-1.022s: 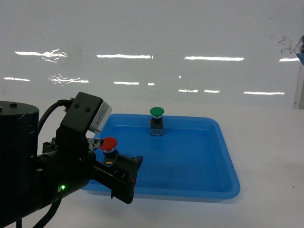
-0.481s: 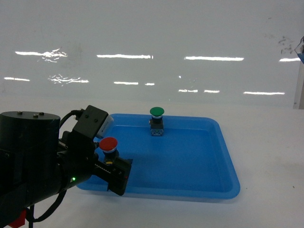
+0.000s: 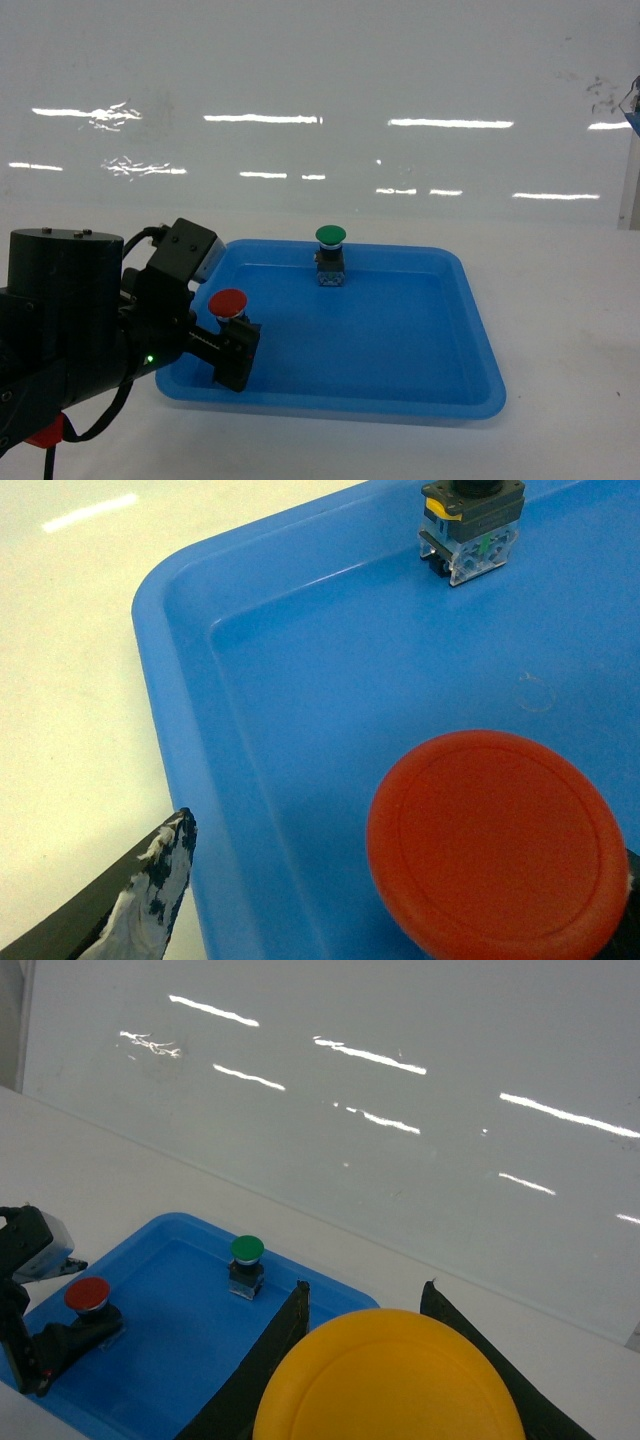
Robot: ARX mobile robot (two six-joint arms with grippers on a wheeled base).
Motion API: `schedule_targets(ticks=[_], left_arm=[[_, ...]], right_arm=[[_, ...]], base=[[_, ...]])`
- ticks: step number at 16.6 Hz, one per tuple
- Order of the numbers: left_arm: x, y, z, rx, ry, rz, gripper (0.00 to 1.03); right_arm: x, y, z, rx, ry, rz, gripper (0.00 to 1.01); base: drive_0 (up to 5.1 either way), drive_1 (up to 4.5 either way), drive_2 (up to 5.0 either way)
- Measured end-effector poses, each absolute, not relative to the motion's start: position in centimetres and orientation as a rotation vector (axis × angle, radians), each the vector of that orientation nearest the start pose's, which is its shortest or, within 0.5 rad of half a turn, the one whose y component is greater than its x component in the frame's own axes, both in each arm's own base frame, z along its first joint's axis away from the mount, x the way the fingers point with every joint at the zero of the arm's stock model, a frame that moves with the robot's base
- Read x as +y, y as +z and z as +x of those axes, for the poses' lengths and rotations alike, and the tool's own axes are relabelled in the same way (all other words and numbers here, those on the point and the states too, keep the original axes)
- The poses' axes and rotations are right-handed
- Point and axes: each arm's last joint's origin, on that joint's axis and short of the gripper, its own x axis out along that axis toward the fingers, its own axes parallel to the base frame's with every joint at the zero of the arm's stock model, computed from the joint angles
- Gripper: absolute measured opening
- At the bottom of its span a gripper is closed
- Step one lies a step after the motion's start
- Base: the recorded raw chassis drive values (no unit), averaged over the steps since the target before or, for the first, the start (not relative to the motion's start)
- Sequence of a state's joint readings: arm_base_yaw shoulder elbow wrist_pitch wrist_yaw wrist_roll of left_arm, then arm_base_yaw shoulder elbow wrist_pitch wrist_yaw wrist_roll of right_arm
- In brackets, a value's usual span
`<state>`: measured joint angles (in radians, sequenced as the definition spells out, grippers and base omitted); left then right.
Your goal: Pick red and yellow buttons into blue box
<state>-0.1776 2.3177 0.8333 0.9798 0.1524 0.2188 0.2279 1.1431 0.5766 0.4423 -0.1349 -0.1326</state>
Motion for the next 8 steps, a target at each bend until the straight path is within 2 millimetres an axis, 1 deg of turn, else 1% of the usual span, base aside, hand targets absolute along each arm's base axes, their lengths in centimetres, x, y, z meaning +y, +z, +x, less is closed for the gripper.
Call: schedule_targets(ticks=[1,2,6,8], left_arm=[[-6.87,1.17,35.81,0.471,-0.377,0.219,0.98],[-6.89,1.16,35.8,0.47,-0.378,0.221,0.94],[-6.94,1.16,35.79,0.47,-0.382,0.225,0.54],[-6.94,1.16,35.79,0.47,-0.382,0.225,0.36]], right_arm=[[5.92,25.1,23.79,0.1,0.37,-0.137,0.29],[5.92,25.1,23.79,0.1,0.37,-0.137,0.29],[5.92,25.1,23.79,0.1,0.37,-0.137,0.29],[5.92,25.1,23.79,0.1,0.37,-0.137,0.29]], base=[[0.0,0.0,0.0],[0.0,0.0,0.0],[0.0,0.0,0.0],[0.0,0.0,0.0]])
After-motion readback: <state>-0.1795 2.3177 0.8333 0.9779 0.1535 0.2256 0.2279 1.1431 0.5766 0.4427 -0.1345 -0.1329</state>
